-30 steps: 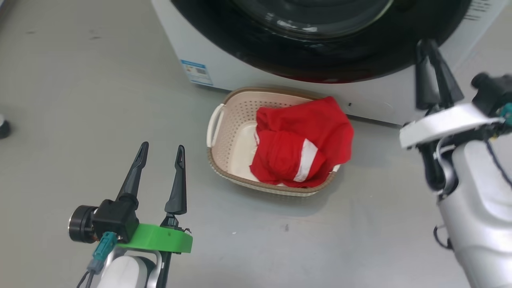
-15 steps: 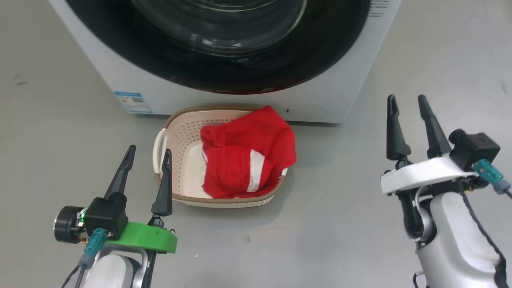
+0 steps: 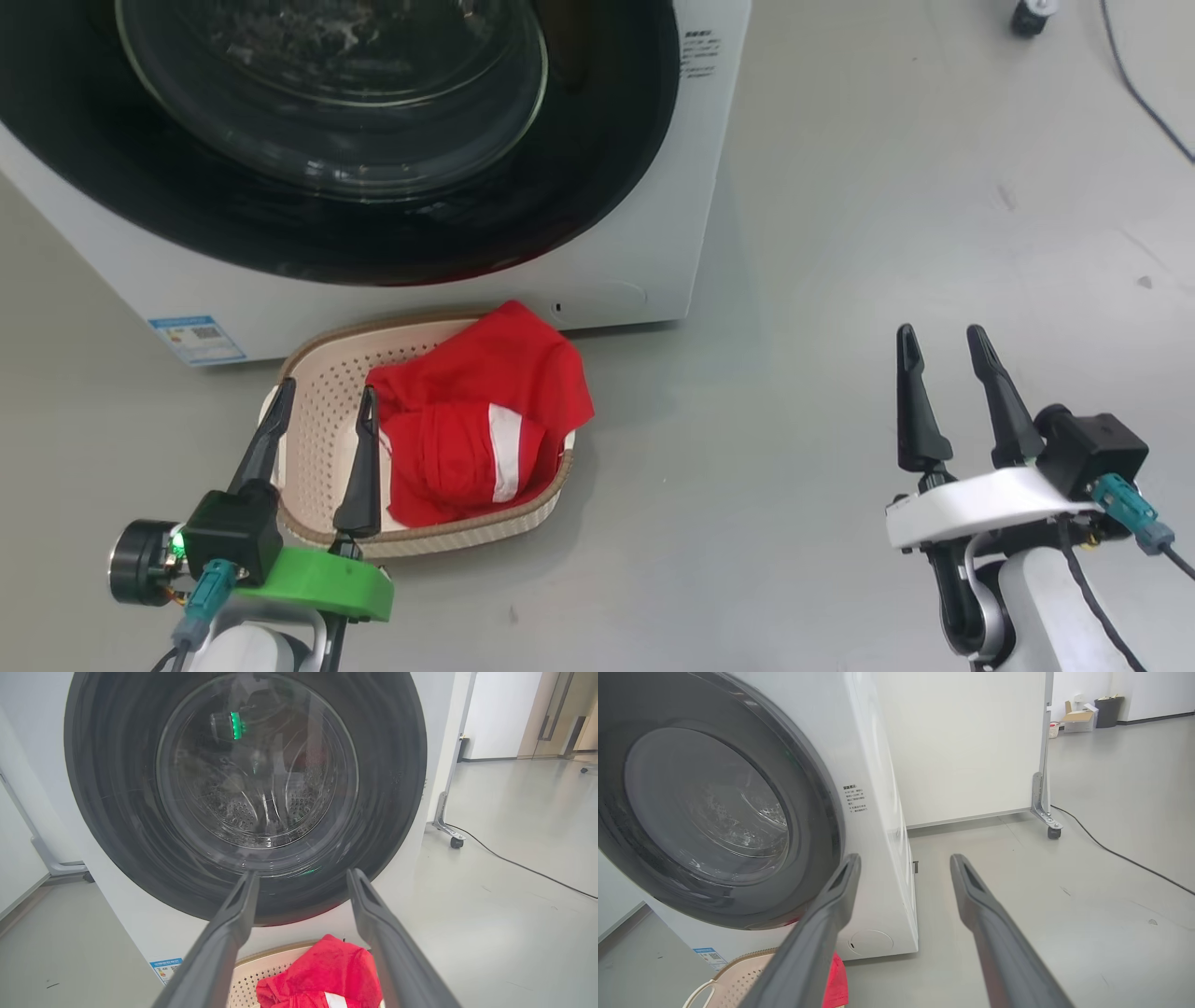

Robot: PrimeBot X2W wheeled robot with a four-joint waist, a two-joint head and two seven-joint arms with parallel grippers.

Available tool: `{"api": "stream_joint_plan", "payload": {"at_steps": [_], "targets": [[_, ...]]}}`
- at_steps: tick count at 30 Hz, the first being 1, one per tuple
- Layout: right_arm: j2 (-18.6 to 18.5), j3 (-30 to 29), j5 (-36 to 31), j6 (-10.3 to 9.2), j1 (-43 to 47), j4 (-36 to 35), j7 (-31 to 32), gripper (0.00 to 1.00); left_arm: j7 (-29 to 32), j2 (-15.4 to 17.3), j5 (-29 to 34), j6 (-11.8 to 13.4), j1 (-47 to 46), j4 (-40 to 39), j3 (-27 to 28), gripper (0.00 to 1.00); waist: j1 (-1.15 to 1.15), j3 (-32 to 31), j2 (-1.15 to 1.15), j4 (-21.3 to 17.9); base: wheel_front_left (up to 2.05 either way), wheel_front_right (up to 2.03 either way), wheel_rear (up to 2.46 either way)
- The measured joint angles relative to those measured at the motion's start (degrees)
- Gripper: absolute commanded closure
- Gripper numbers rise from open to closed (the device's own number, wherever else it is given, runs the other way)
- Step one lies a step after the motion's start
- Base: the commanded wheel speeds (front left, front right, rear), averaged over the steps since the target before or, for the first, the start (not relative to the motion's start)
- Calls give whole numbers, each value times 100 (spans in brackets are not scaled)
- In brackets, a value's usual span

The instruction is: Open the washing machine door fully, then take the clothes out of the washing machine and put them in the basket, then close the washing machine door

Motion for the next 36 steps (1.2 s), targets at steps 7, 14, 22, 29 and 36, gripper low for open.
{"api": "stream_joint_plan", "payload": {"at_steps": [7, 14, 22, 29, 36], "targets": [[36, -81, -187, -41, 393, -276, 0, 0, 0, -23, -4, -5, 134, 32, -30, 0, 0, -294, 0, -201, 0, 0, 0], [71, -94, -254, -42, 699, -410, 0, 0, 0, -71, -5, -7, 264, 44, -42, 0, 0, -431, 0, -135, 0, 0, 0], [89, -58, -342, -40, 879, -525, 0, 0, 0, -109, -7, -5, 373, 37, -18, 0, 0, -550, 0, 35, 0, 0, 0], [98, 10, -392, -35, 976, -568, 0, 0, 0, -111, -15, -4, 470, -4, 26, 0, 0, -590, 0, 96, 0, 0, 0], [101, 9, -428, -35, 1031, -614, 0, 0, 0, -114, -15, -4, 487, -34, 31, 0, 0, -596, 0, 92, 0, 0, 0]]}}
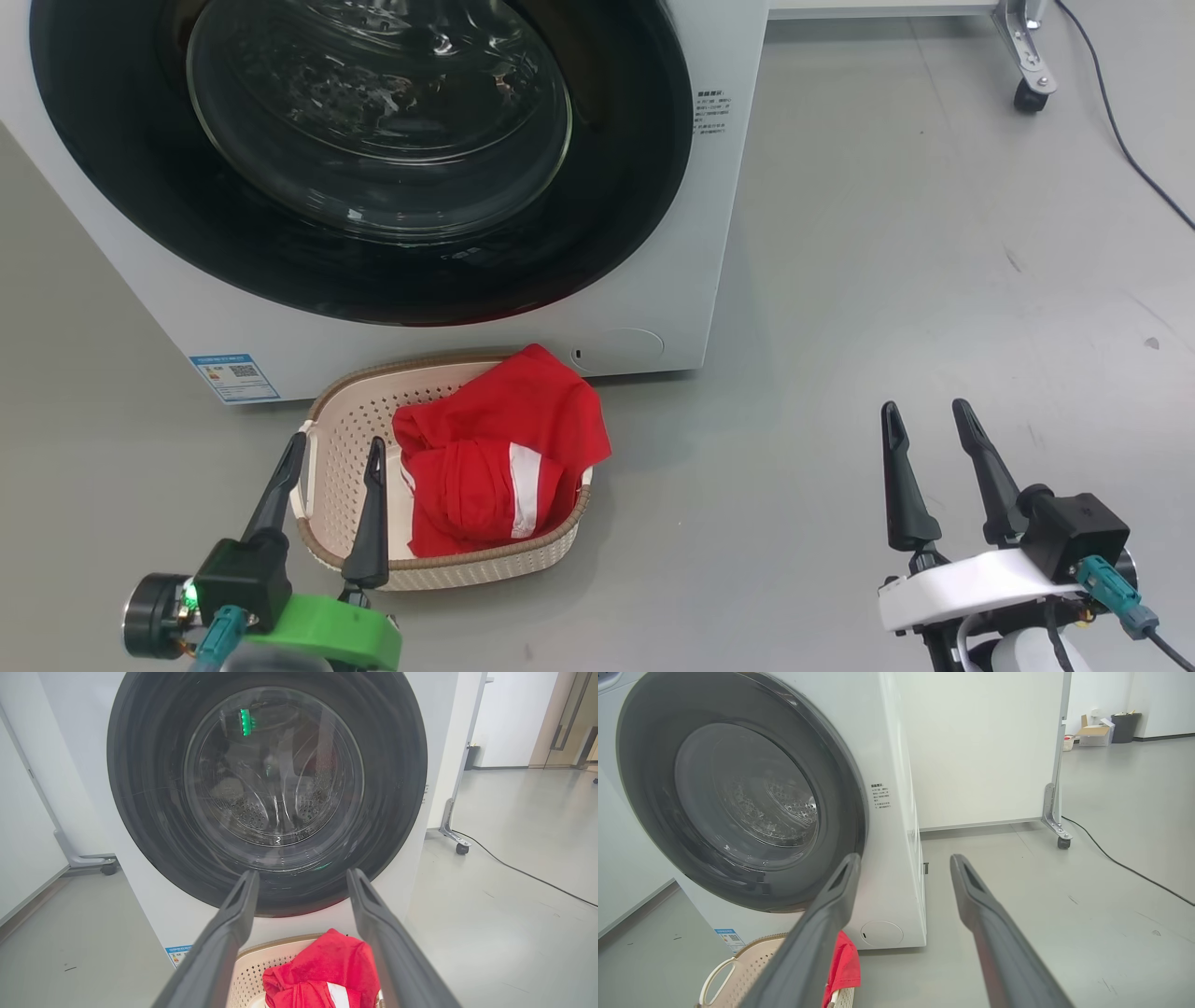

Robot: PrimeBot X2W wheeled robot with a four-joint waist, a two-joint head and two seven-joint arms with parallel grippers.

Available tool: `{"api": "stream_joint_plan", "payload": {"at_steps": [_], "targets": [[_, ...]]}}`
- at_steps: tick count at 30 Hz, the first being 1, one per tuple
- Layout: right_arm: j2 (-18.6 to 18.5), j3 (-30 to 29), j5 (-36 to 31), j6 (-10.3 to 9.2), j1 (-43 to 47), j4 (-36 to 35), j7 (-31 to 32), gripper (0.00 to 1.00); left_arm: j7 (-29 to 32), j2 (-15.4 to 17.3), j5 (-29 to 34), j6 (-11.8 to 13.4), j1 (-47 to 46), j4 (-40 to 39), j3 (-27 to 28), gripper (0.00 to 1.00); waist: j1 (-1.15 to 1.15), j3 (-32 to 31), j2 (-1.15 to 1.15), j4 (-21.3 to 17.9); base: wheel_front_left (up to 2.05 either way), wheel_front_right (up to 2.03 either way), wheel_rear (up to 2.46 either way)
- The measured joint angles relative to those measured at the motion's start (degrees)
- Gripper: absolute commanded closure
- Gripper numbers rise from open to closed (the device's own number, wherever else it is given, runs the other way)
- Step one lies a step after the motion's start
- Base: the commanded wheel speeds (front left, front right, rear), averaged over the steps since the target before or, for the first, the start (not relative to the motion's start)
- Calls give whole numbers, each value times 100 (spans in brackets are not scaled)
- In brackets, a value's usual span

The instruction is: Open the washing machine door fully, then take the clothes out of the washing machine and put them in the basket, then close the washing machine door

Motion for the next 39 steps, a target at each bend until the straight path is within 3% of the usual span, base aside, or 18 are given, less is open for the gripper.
{"api": "stream_joint_plan", "payload": {"at_steps": [21, 22, 29, 39], "targets": [[27, -27, -23, 2, 68, -66, 0, 0, 0, -10, 1, -1, 76, -57, -9, 0, 0, -8, 0, 11, 0, 0, 0], [27, -26, -23, 2, 69, -59, 0, 100, 0, -10, 1, 0, 76, -49, -10, 100, 0, -10, 0, 13, 0, 0, 0], [51, 0, 38, 3, 214, 238, 7, 100, 25, -64, -18, -1, 229, 264, -54, 100, 0, -11, 0, 13, 0, 0, 0], [68, -1, 704, 11, 283, 180, 29, 100, 83, -76, -737, -101, 251, 230, -29, 100, 0, -55, 0, 32, 0, 0, 0]]}}
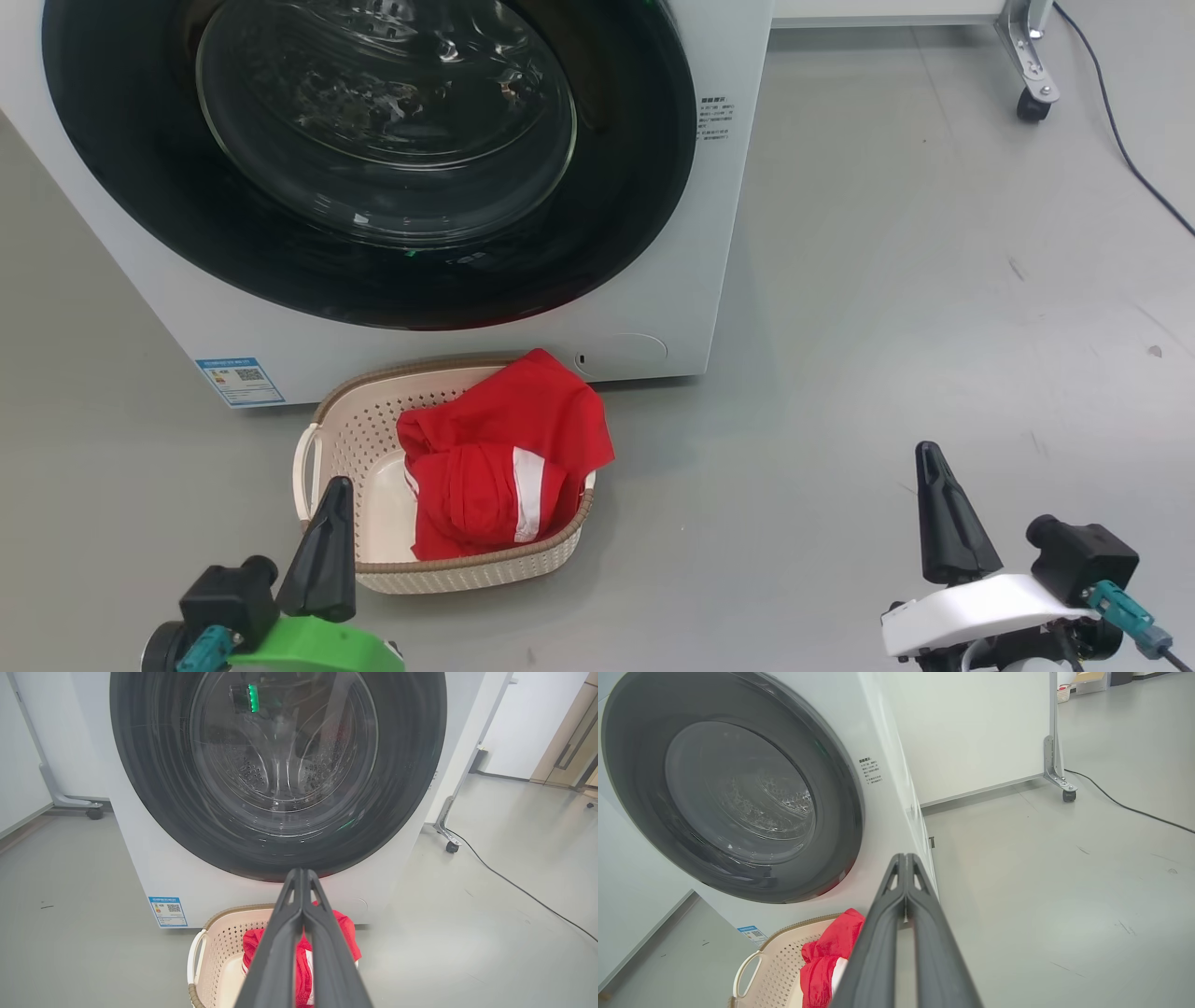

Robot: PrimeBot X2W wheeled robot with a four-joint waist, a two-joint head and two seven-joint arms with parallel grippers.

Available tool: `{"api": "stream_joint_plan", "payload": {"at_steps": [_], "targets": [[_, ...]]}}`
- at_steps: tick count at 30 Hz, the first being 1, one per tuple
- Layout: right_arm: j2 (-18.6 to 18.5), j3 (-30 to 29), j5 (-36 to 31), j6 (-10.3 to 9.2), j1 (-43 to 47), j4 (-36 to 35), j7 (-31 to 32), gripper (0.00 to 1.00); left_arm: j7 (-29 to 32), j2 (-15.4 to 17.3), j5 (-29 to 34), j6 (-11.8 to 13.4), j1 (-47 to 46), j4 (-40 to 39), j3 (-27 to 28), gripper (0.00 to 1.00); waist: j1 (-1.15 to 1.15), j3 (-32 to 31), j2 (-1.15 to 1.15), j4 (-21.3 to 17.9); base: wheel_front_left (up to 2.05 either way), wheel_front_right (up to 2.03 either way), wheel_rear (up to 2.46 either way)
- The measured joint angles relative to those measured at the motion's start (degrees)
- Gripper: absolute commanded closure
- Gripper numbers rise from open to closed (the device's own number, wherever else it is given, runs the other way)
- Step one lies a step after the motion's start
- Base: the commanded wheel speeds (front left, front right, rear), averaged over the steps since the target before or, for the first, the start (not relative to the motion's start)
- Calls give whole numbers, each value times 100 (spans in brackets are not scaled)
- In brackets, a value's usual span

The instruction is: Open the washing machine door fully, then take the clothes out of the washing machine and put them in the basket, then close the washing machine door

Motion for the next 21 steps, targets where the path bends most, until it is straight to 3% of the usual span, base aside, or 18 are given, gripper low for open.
{"api": "stream_joint_plan", "payload": {"at_steps": [21], "targets": [[-59, -335, 1689, 0, -40, 68, 394, 100, 406, -22, -1752, -191, -8, 36, 361, 100, 0, -78, 0, 33, 0, 0, 0]]}}
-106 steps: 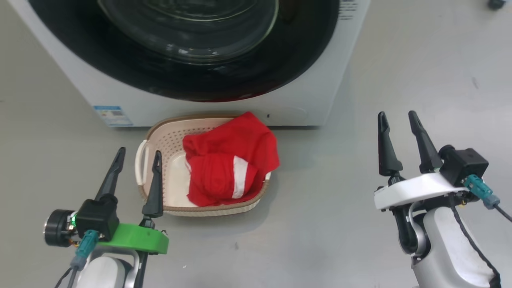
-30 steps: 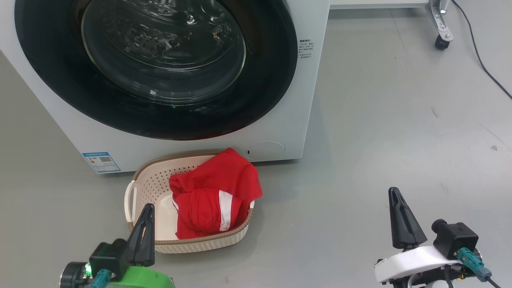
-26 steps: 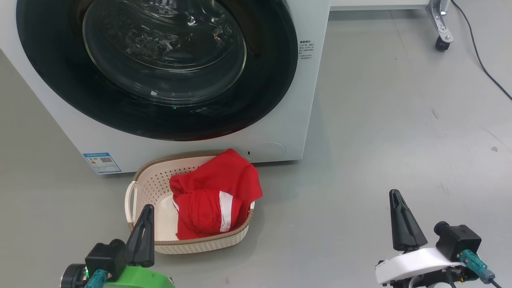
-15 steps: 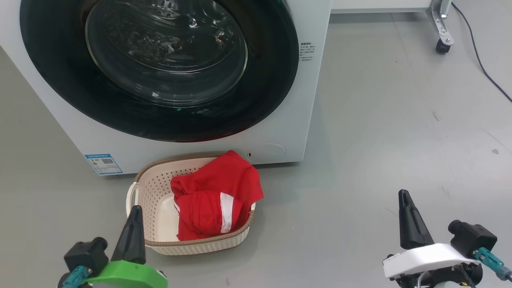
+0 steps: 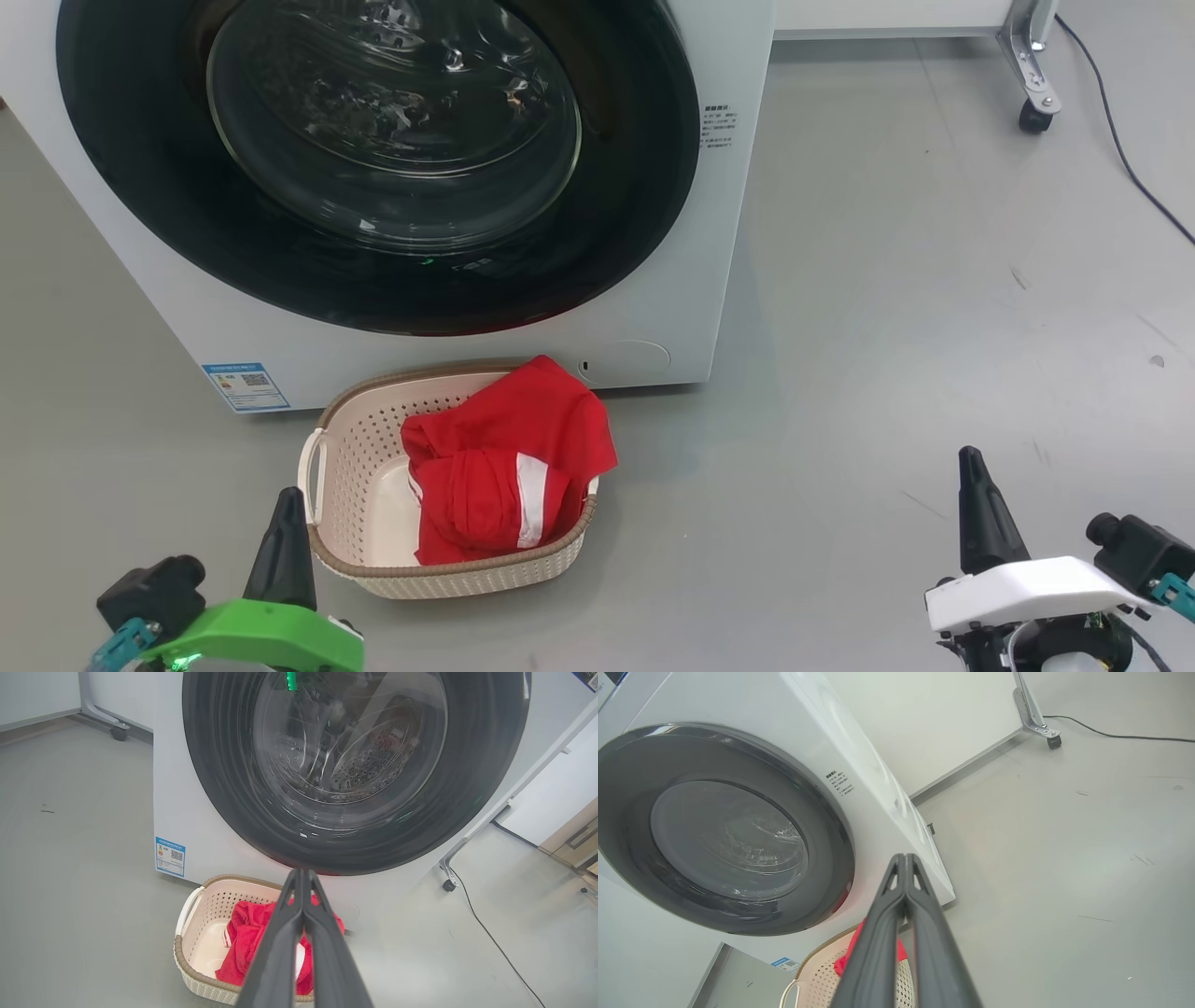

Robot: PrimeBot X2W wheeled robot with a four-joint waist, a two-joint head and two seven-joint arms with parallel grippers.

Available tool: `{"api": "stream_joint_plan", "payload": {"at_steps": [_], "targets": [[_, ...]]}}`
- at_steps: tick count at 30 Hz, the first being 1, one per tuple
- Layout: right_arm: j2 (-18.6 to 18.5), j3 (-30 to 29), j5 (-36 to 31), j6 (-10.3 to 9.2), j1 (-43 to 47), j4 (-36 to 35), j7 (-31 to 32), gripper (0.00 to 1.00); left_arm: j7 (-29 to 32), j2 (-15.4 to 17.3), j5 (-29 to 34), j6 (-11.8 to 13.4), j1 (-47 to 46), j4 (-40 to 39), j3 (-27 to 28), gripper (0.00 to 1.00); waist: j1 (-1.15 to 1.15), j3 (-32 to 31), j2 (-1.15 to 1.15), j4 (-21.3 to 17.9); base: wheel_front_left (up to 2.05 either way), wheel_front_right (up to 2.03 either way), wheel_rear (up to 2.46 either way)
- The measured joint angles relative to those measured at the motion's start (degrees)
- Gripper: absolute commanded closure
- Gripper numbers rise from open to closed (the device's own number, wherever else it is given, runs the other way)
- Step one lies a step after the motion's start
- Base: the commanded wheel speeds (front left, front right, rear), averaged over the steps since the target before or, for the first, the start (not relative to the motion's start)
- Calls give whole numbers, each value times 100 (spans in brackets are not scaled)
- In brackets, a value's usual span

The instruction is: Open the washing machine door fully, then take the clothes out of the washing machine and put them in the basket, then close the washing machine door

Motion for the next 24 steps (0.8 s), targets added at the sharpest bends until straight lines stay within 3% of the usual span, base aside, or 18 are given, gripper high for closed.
{"api": "stream_joint_plan", "payload": {"at_steps": [24], "targets": [[-83, -309, 1836, 51, -235, 269, 423, 100, 471, 26, -1853, -232, -71, 192, 341, 100, 0, -96, 0, 35, 0, 0, 0]]}}
